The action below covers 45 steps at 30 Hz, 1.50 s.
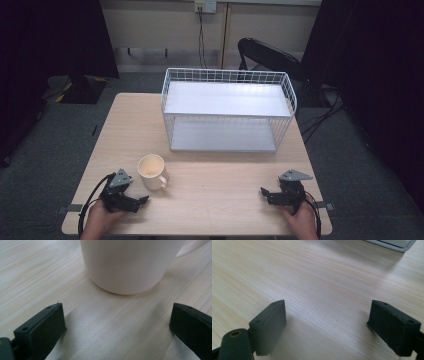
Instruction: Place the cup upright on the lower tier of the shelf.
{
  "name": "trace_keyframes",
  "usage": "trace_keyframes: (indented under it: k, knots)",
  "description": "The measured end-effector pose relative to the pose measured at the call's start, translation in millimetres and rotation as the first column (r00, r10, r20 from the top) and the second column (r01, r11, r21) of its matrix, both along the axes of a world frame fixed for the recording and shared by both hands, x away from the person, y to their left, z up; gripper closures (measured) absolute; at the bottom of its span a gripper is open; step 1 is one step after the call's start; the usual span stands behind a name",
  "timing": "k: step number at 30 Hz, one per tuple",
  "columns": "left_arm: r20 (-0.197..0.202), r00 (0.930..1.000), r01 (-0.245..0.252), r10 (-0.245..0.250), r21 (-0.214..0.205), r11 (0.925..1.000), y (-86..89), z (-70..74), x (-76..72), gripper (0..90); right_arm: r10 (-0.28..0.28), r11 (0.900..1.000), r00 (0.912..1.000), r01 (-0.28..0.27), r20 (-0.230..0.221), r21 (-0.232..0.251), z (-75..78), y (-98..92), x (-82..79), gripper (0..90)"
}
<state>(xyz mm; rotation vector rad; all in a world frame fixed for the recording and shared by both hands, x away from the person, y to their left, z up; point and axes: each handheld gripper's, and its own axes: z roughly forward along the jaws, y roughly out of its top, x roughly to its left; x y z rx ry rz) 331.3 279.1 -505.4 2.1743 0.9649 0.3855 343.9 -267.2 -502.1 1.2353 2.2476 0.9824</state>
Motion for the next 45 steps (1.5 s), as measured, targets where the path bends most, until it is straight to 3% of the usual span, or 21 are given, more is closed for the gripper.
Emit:
trace_keyframes:
  k: [5, 8, 12, 15, 17, 20, 25, 26, 35, 42, 45]
  knots:
    - [0.003, 0.9998, -0.019, 0.019, 0.005, 0.9998, 0.0, 0.3, -0.8, 0.0, 0.000, 1.0000, 1.0000, 0.000, 0.000, 0.000, 0.0, 0.0, 0.1, 13.9]
    - [-0.029, 0.9989, -0.036, 0.037, 0.034, 0.9988, -0.3, 4.5, -1.0, 0.8, 0.002, 1.0000, 1.0000, -0.002, 0.000, 0.000, 0.0, -0.1, 0.3, 13.9]
    - [-0.045, 0.9987, -0.023, 0.025, 0.048, 0.9986, 2.1, 10.9, -5.1, 16.9, 0.004, 1.0000, 1.0000, -0.004, -0.001, 0.000, 0.0, -0.2, 0.5, 13.8]
    - [-0.065, 0.9975, -0.023, 0.027, 0.065, 0.9976, 3.1, 13.4, -6.7, 16.3, 0.005, 1.0000, 1.0000, -0.005, 0.000, -0.001, 0.1, -0.3, 0.8, 13.8]
    - [-0.076, 0.9971, -0.009, 0.012, 0.047, 0.9988, 5.6, 20.0, -7.6, 16.3, 0.005, 1.0000, 1.0000, -0.005, 0.000, -0.001, 0.1, -0.2, 0.8, 13.9]
    - [-0.070, 0.9976, -0.001, 0.005, 0.059, 0.9983, 5.7, 30.9, -6.7, 16.1, 0.005, 1.0000, 1.0000, -0.005, 0.000, -0.001, 0.1, -0.2, 0.8, 13.8]
    - [-0.062, 0.9980, -0.012, 0.013, 0.018, 0.9998, 9.1, 45.9, -4.8, 17.7, 0.005, 1.0000, 1.0000, -0.005, 0.000, -0.001, 0.1, -0.2, 0.8, 13.8]
    - [-0.076, 0.9967, -0.026, 0.027, 0.013, 0.9996, 9.8, 51.4, -3.9, 17.7, 0.005, 1.0000, 1.0000, -0.005, 0.000, -0.001, 0.0, -0.2, 0.8, 13.9]
    - [-0.095, 0.9943, -0.047, 0.050, 0.033, 0.9984, 11.0, 75.7, 2.6, 18.0, 0.003, 1.0000, 1.0000, -0.003, -0.001, 0.000, 0.0, 0.0, 0.6, 13.8]
    - [-0.086, 0.9950, -0.048, 0.050, 0.021, 0.9986, 9.0, 97.7, 10.8, 18.1, 0.003, 1.0000, 1.0000, -0.003, 0.000, 0.000, 0.0, 0.0, 0.5, 13.9]
    - [-0.083, 0.9954, -0.044, 0.046, 0.035, 0.9985, 6.0, 106.9, 14.6, 17.6, 0.003, 1.0000, 1.0000, -0.003, 0.000, 0.000, 0.0, 0.0, 0.6, 13.9]
